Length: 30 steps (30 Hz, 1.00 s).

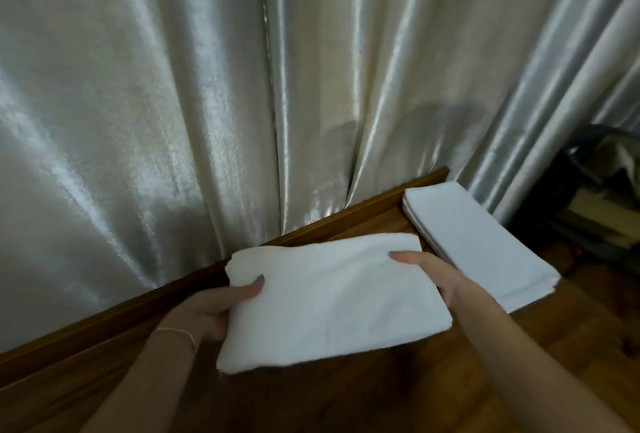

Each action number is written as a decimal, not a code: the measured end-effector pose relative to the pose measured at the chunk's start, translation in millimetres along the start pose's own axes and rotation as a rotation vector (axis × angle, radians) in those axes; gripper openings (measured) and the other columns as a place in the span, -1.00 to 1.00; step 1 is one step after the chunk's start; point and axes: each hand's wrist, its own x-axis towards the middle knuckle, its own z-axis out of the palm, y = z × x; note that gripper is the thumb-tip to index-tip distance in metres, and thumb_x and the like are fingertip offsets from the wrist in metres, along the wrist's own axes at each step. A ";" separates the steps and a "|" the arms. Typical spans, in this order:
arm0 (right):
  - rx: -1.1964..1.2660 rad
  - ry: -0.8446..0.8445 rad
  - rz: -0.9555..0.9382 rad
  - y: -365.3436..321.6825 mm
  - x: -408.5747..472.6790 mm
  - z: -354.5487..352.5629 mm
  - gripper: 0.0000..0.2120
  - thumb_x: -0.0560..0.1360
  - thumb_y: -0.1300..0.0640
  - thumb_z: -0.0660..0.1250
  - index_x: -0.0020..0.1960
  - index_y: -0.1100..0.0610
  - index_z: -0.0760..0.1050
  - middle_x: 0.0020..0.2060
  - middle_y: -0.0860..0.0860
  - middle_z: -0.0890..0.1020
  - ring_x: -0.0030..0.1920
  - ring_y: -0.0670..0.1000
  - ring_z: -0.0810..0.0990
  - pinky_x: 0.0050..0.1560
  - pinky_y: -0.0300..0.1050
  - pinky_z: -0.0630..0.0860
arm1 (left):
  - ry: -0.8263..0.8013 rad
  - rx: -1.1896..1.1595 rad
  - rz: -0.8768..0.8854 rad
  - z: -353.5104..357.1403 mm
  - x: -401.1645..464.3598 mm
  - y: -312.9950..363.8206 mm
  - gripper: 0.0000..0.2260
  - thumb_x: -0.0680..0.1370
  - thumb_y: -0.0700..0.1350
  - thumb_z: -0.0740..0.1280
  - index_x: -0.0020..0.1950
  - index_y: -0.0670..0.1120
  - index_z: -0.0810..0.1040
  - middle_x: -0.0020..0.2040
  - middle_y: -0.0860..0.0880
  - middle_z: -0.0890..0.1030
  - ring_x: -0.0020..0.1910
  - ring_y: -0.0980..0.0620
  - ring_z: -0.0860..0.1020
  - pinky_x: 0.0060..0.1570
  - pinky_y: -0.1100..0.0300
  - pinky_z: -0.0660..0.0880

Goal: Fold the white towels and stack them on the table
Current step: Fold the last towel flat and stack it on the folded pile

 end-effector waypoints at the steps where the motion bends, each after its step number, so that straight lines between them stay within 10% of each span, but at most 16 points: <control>1: 0.047 0.040 -0.024 -5.5 -10.5 -11.6 -0.51 0.36 -0.03 0.47 0.20 0.16 0.50 0.12 0.19 0.62 0.15 0.24 0.57 0.26 0.20 0.44 | -0.041 0.061 0.033 16.6 0.7 19.7 -0.56 0.32 -0.15 0.53 0.17 -0.20 0.58 0.05 -0.22 0.68 0.06 -0.22 0.61 -0.07 -0.16 0.56; 9: 0.442 0.314 -0.219 -36.7 -66.1 -140.5 -0.50 0.30 -0.02 0.52 0.19 0.13 0.56 0.03 0.15 0.69 0.04 0.23 0.66 0.06 0.14 0.57 | -0.359 0.504 0.233 200.0 36.2 167.6 -0.44 0.31 -0.13 0.58 0.26 -0.22 0.54 0.23 -0.19 0.61 0.22 -0.13 0.58 0.19 -0.01 0.49; 15: 0.743 0.358 -0.351 -41.7 -52.2 -209.7 -0.70 0.42 0.04 0.32 0.10 0.13 0.58 -0.10 0.12 0.72 -0.18 0.15 0.71 -0.31 0.04 0.62 | -0.179 0.825 0.467 372.1 76.4 237.5 -0.60 0.27 -0.02 0.43 0.06 -0.12 0.54 -0.07 -0.11 0.67 -0.16 -0.09 0.64 -0.28 0.15 0.54; 23: 1.035 0.266 -0.332 14.2 14.8 -221.6 -0.66 0.58 0.04 0.25 0.33 0.10 0.42 0.12 0.17 0.66 0.10 0.20 0.65 0.12 0.21 0.56 | 0.023 1.527 0.725 463.2 182.6 221.9 -0.41 0.56 0.06 0.30 0.51 -0.13 0.22 0.49 -0.13 0.31 0.43 -0.15 0.32 0.31 0.13 0.26; 30: 1.129 0.492 -0.290 57.8 48.8 -210.6 -0.56 0.52 0.15 0.36 0.30 -0.12 0.28 0.09 0.10 0.65 -0.08 0.12 0.70 -0.08 0.21 0.62 | -0.072 1.653 0.722 467.5 269.1 181.3 -0.42 0.61 0.03 0.25 0.55 -0.13 0.15 0.54 -0.13 0.22 0.49 -0.11 0.23 0.42 0.11 0.15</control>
